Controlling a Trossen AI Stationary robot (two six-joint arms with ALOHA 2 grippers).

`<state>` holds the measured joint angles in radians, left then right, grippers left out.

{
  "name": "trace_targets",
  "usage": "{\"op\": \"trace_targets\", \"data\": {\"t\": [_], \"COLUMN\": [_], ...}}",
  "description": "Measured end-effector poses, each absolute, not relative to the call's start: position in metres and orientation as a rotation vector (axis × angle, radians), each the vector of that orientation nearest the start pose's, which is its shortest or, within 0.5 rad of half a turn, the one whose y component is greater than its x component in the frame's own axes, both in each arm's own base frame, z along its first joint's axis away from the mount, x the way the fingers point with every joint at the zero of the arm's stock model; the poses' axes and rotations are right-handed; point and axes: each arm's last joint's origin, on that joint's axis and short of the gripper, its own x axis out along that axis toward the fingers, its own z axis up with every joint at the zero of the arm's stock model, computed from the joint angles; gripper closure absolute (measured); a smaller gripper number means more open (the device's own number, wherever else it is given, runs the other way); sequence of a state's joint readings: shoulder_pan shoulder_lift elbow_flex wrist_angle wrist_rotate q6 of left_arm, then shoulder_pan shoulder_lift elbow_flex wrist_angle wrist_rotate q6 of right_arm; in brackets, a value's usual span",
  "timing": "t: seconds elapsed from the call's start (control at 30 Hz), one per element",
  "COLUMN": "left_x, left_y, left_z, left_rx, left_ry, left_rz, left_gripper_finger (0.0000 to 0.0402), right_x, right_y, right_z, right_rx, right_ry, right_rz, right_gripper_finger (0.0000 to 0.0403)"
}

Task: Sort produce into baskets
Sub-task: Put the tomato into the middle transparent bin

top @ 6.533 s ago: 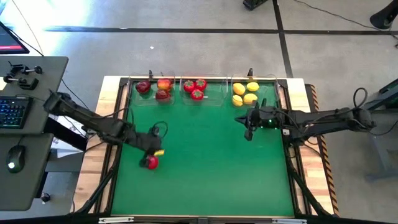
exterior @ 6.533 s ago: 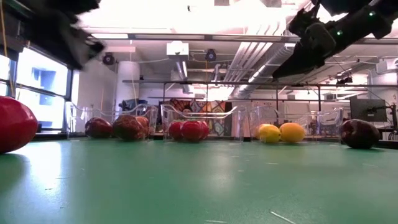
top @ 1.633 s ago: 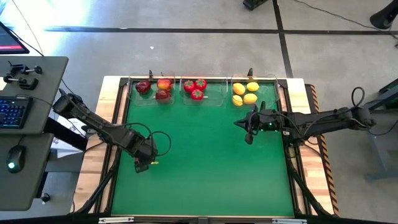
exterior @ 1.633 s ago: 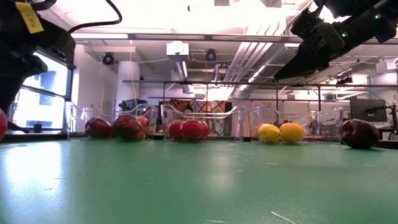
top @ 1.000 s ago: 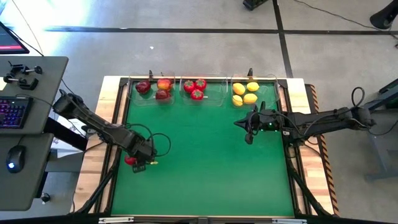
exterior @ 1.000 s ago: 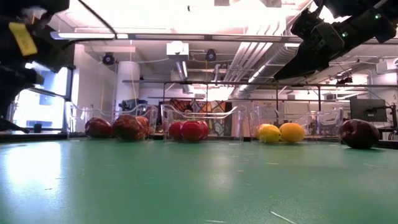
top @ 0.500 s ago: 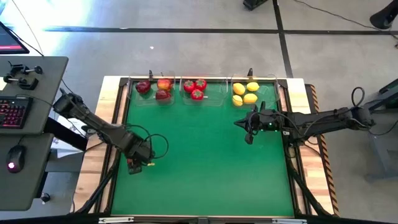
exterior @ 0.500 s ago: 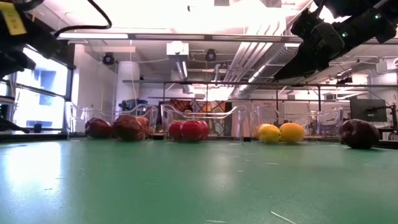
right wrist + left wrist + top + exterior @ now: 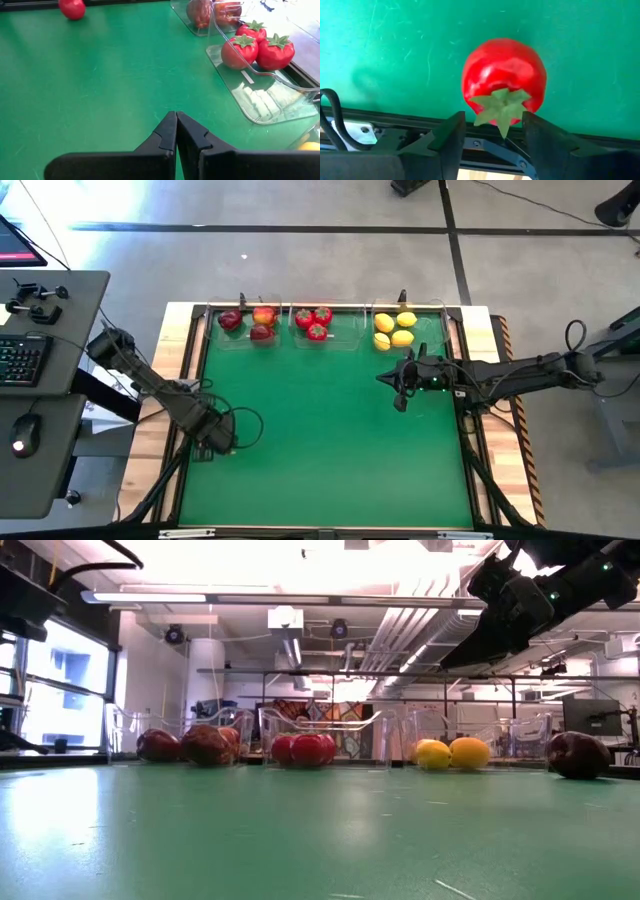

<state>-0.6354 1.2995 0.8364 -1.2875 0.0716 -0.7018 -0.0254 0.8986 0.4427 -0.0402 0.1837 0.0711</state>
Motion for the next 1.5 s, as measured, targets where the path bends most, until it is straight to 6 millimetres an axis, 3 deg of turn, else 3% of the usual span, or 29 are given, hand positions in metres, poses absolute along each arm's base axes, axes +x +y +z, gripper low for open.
{"op": "trace_targets", "data": {"t": [0.53, 0.93, 1.5], "left_x": [0.134, 0.140, 0.148], "left_y": [-0.121, -0.128, -0.126], "left_z": [0.206, 0.189, 0.199], "left_rx": [0.157, 0.303, 0.375], "left_ry": [1.711, 1.749, 1.689], "left_rz": [-0.017, 0.000, 0.044], "left_gripper_finger": [0.0243, 0.0243, 0.0243], "right_x": [0.186, 0.186, 0.186], "right_y": [-0.010, -0.010, -0.010], "right_z": [0.210, 0.210, 0.210], "right_rx": [0.030, 0.030, 0.030], "right_ry": [0.488, 0.487, 0.487], "right_rz": [-0.223, -0.223, -0.223], "right_gripper_finger": [0.0402, 0.0402, 0.0402]}}
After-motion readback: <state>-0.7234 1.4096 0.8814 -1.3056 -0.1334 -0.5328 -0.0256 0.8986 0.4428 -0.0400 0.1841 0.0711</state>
